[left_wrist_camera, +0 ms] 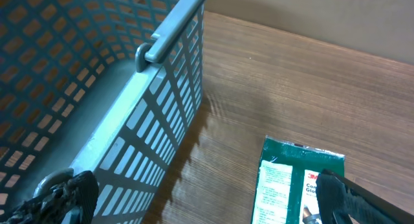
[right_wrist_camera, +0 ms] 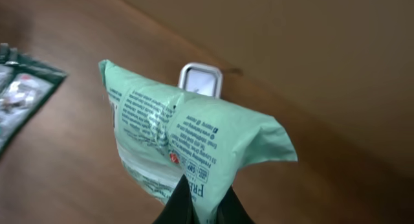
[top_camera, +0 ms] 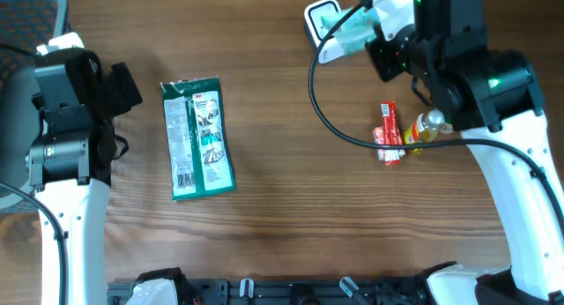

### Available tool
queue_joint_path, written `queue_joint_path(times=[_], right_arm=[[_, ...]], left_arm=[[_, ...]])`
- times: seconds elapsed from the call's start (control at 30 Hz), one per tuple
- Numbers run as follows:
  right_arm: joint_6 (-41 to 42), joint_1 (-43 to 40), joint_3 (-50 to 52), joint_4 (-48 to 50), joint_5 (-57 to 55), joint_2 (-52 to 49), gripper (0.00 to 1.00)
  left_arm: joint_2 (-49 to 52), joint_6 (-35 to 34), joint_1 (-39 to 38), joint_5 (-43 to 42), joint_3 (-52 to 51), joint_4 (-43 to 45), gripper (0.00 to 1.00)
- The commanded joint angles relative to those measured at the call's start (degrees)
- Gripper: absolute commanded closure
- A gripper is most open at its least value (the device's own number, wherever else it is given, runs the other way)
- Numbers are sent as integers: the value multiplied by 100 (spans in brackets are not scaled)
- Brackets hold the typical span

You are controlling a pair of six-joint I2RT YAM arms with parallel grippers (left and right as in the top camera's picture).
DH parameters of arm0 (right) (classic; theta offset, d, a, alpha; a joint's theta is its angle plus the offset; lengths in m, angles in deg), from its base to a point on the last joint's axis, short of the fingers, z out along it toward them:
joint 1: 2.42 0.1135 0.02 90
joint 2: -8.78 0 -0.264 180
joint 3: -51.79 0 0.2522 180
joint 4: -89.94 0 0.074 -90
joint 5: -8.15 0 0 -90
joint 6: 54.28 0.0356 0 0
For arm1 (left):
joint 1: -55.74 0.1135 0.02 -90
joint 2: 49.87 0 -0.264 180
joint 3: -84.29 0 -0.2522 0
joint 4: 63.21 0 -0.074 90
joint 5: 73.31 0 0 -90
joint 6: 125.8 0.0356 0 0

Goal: Scan the item barcode
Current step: 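Lift the wipes pouch and carry it up to the white scanner, then hold the wipes pouch under the white scanner with the right gripper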

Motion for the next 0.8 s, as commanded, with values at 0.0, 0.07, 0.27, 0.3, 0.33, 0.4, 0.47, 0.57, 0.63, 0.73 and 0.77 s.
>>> queue_joint_path(times=[0.0, 0.07, 0.27, 0.3, 0.33, 0.4, 0.47, 0.57, 0.63, 0.73, 0.77], right_arm=[[-872, 120, -120, 343, -625, -466, 96], [-883, 214, -118, 647, -1091, -789, 96], [-883, 426, -118, 2085, -2671, -2002, 96], [-883, 461, -118, 2356, -2966, -2234, 96], [-883, 472, -118, 2535, -3185, -2371, 96], [-881, 470, -118, 2848, -3591, -2640, 96], [-881, 470, -118, 3073, -3842, -2883, 96], [-885, 470, -118, 3226, -3856, -3119, 96], [-883, 470, -114, 3257, -3856, -3233, 96], [-883, 463, -114, 3300, -3816, -3399, 96], [-883, 463, -114, 3320, -3792, -3462, 96]], left_arm=[[0, 11, 33, -28, 22, 13, 0], [0, 9, 33, -28, 22, 13, 0], [0, 11, 33, -28, 22, 13, 0], [0, 11, 33, -28, 22, 13, 0], [0, 11, 33, -28, 22, 13, 0], [0, 11, 33, -28, 22, 13, 0], [0, 11, 33, -28, 22, 13, 0], [0, 11, 33, -28, 22, 13, 0], [0, 11, 33, -28, 22, 13, 0], [0, 11, 33, -28, 22, 13, 0], [0, 11, 33, -28, 22, 13, 0]])
